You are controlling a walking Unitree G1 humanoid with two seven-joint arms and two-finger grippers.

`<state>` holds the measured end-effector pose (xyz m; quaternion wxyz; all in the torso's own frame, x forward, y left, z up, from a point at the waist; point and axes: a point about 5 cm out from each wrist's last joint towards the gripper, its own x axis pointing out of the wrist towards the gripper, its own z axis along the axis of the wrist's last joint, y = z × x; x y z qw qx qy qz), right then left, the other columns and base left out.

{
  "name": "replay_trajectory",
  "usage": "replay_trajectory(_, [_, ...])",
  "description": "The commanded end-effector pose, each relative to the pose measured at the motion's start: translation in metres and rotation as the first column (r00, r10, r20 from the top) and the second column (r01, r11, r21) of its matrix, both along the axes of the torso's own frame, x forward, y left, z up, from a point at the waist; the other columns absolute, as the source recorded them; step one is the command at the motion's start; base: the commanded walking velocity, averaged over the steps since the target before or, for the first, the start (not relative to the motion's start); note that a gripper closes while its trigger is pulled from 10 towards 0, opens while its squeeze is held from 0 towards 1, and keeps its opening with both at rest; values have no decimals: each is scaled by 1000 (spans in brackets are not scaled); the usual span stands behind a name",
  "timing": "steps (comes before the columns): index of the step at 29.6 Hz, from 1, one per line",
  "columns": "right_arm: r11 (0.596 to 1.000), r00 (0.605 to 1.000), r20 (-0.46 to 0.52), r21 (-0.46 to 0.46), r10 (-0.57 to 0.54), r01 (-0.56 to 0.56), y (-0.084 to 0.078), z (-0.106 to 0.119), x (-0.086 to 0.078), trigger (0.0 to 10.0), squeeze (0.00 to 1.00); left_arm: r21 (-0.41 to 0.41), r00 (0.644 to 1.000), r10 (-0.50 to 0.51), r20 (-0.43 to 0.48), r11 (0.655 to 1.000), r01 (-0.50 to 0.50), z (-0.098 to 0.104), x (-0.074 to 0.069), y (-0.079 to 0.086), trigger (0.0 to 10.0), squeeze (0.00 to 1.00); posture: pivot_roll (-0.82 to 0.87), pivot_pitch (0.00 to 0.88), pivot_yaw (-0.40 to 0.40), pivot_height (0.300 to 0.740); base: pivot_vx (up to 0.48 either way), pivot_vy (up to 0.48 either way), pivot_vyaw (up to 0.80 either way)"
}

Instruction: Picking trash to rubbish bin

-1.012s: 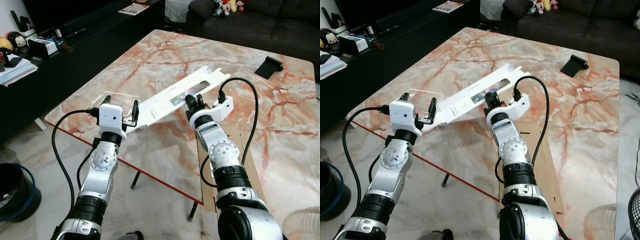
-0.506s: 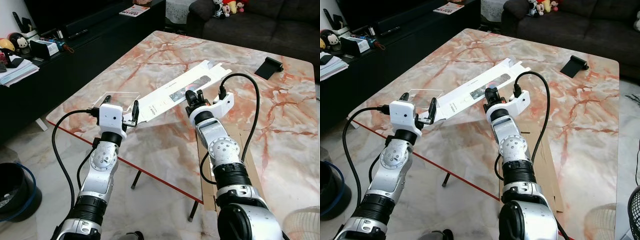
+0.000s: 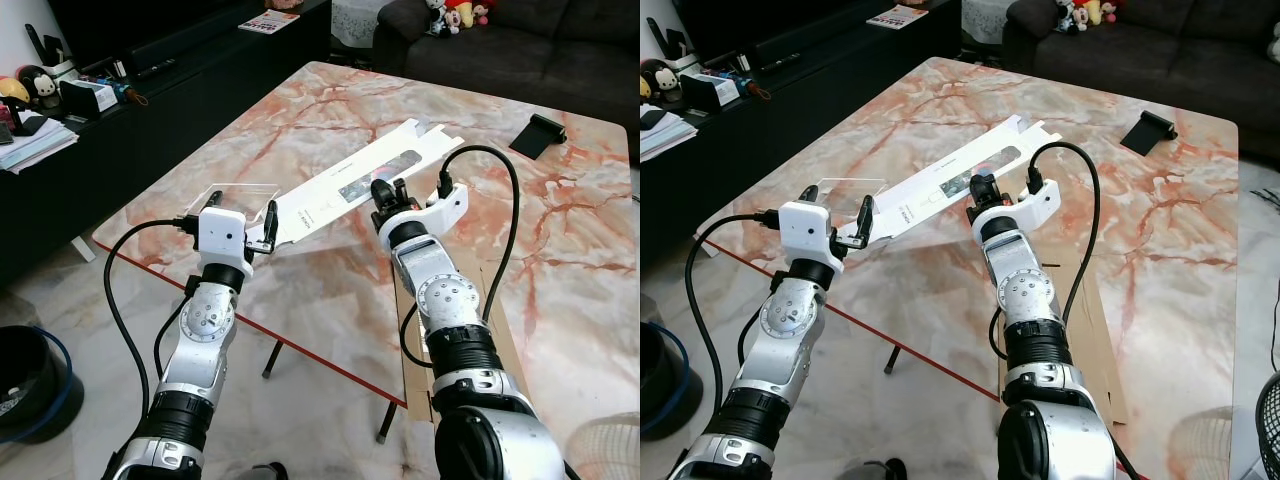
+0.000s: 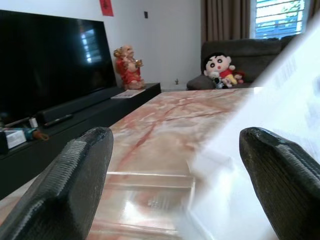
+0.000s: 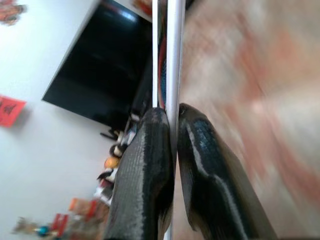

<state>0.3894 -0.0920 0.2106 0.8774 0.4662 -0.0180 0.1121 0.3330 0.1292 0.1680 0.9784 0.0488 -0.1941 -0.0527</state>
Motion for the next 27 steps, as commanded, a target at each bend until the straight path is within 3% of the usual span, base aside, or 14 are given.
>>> replay_trajectory(1, [999, 998, 65, -52, 8, -5, 6, 12, -1, 10000, 0, -8, 1000, -6, 26, 1000, 6, 5, 0, -1, 10000, 0, 154, 81, 20, 740, 0, 0, 0])
replay_trajectory(5, [996, 998, 67, -90, -12, 18, 5, 5, -3, 10000, 0, -9, 1000, -7, 28, 1000, 7, 6, 0, -1, 10000, 0, 154, 82, 21, 740, 0, 0, 0])
replay_trajectory(9, [985, 988, 133, -143, -82, 101, -2, 10, -4, 10000, 0, -7, 999, -1, 34, 1000, 1, 7, 0, 0, 10000, 0, 150, 85, 24, 740, 0, 0, 0])
replay_trajectory(16, [911, 934, 331, -331, -130, 245, -7, 18, -14, 10000, 0, 1, 994, 77, 80, 997, -78, 16, 0, 11, 10000, 0, 146, 93, 25, 740, 0, 0, 0])
replay_trajectory(19, [859, 903, 417, -418, -109, 296, -4, 21, -20, 10000, 0, 1, 989, 105, 100, 994, -106, 21, 0, 17, 10000, 0, 145, 99, 24, 740, 0, 0, 0])
replay_trajectory(22, [854, 898, 425, -422, -110, 304, -4, 21, -20, 10000, 0, 1, 989, 106, 101, 994, -106, 21, 0, 17, 10000, 0, 145, 99, 24, 740, 0, 0, 0])
replay_trajectory(25, [795, 864, 500, -496, -67, 349, 3, 21, -26, 10000, 0, 26, 984, 123, 132, 992, -127, 27, -1, 16, 10000, 0, 146, 110, 25, 740, 0, 0, 0])
replay_trajectory(27, [779, 853, 519, -515, -48, 357, 6, 20, -28, 10000, 0, 27, 983, 124, 136, 991, -129, 28, -2, 15, 10000, 0, 144, 113, 24, 740, 0, 0, 0])
